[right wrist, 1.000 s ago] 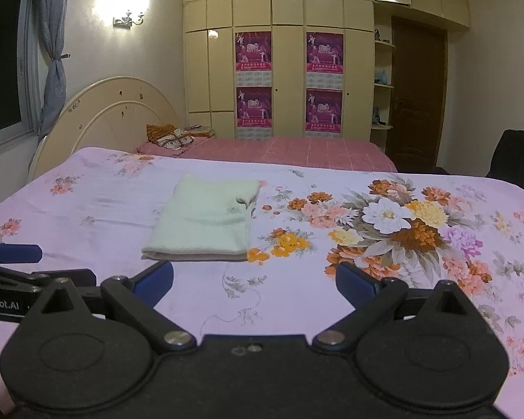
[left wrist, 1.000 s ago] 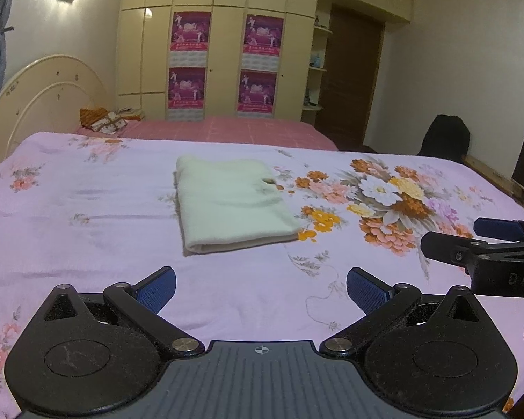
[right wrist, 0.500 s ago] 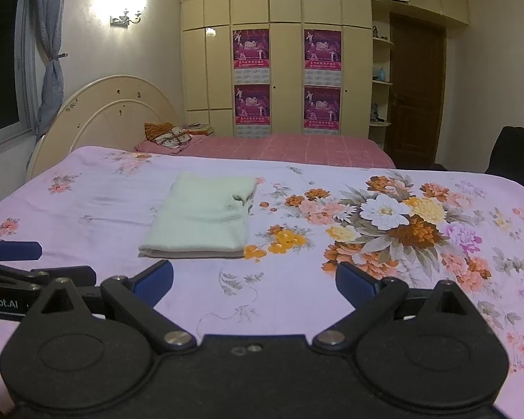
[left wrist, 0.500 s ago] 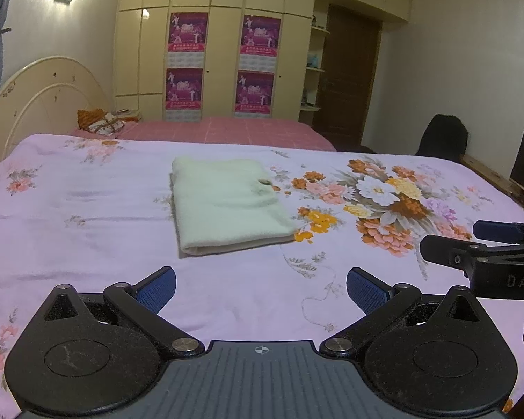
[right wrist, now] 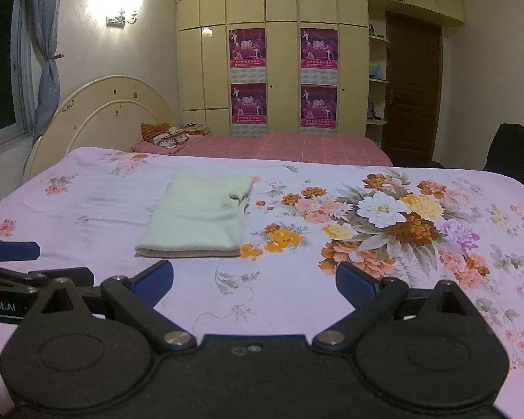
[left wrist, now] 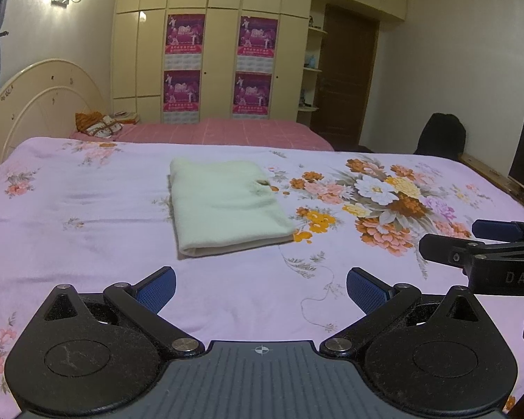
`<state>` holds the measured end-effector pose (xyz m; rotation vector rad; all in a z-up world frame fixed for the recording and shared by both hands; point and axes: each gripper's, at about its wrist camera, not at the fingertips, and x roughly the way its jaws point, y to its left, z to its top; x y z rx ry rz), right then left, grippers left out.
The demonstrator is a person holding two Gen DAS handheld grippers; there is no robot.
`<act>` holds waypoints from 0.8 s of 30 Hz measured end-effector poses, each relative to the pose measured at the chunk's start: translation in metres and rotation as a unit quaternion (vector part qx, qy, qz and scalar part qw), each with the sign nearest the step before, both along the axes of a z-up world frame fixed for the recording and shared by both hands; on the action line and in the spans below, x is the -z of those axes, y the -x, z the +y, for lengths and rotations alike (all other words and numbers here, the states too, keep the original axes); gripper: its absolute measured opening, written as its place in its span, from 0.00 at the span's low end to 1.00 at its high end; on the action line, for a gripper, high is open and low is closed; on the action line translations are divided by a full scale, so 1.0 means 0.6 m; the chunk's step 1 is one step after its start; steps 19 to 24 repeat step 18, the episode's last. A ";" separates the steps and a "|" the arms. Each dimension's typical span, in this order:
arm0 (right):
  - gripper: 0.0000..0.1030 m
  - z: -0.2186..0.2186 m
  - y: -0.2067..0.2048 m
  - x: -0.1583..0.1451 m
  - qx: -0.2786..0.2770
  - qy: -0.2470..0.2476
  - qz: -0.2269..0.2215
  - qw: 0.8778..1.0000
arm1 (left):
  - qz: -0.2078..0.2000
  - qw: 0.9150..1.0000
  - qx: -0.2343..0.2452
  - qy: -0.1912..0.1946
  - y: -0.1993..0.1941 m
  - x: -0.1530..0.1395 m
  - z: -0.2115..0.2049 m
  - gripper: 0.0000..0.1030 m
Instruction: Fold small clothes
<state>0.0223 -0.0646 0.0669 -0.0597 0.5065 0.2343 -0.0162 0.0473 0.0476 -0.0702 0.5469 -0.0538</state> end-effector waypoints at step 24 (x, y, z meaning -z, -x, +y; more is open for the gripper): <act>0.96 0.005 -0.003 0.004 -0.005 0.004 0.003 1.000 | -0.010 1.000 0.017 0.008 0.004 -0.003 -0.002 1.00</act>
